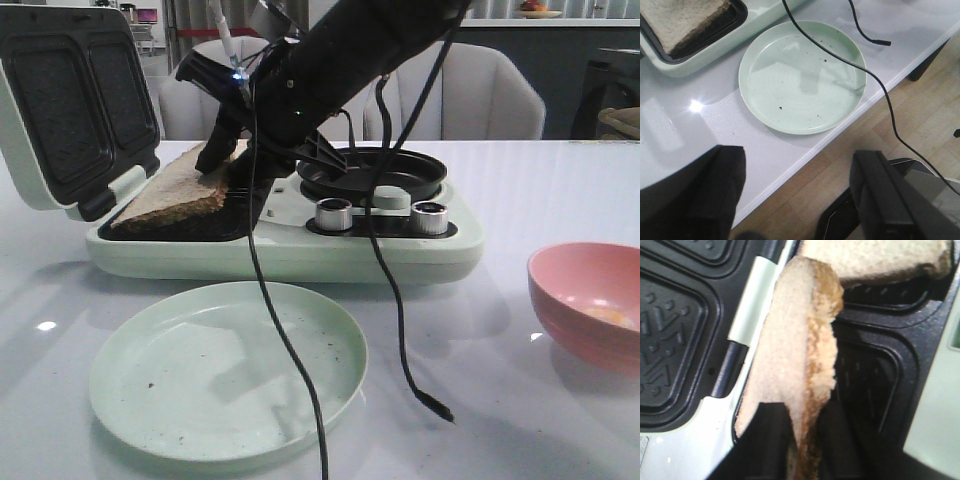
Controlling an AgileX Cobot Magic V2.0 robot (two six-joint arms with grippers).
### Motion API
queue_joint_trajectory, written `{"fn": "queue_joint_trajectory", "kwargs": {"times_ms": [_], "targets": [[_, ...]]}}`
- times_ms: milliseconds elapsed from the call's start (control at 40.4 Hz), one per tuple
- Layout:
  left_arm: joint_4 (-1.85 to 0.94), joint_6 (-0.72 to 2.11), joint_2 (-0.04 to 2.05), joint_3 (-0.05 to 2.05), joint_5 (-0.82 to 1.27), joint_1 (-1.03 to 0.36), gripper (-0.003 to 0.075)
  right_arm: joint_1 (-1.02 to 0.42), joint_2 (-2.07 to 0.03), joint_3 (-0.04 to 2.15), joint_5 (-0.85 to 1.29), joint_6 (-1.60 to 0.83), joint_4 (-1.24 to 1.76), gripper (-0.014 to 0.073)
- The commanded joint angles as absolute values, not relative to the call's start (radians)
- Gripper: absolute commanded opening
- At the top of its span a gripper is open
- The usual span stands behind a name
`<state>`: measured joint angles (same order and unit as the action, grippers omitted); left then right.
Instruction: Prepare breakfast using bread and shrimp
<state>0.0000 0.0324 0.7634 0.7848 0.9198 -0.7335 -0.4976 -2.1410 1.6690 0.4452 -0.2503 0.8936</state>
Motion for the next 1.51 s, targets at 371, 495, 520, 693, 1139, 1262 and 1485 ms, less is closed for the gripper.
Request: {"fn": "queue_joint_trajectory", "kwargs": {"times_ms": [371, 495, 520, 693, 1139, 1262, 1485], "targets": [[0.005, 0.033, 0.759, 0.809, 0.854, -0.741, 0.0497, -0.478, -1.957, 1.707, 0.519, -0.263, 0.705, 0.0548], [0.005, 0.033, 0.759, 0.809, 0.854, -0.741, 0.0497, -0.478, -1.867, 1.707, 0.602, -0.263, 0.545, 0.0548], [0.005, 0.033, 0.759, 0.809, 0.854, -0.741, 0.0497, -0.478, -1.846, 1.707, 0.626, -0.263, 0.520, 0.0548], [0.005, 0.033, 0.759, 0.809, 0.854, -0.741, 0.0497, -0.478, -1.702, 1.674, 0.747, -0.195, 0.311, 0.0548], [0.005, 0.033, 0.759, 0.809, 0.854, -0.741, 0.0497, -0.478, -1.269, 1.275, 0.848, 0.025, -0.041, 0.0548], [0.005, 0.033, 0.759, 0.809, 0.854, -0.741, 0.0497, -0.478, -1.159, 1.153, 0.833, 0.025, -0.041, 0.0548], [0.008, 0.033, 0.759, 0.809, 0.852, -0.741, 0.0497, -0.478, -0.989, 0.973, 0.811, 0.025, -0.041, 0.0548]]}}
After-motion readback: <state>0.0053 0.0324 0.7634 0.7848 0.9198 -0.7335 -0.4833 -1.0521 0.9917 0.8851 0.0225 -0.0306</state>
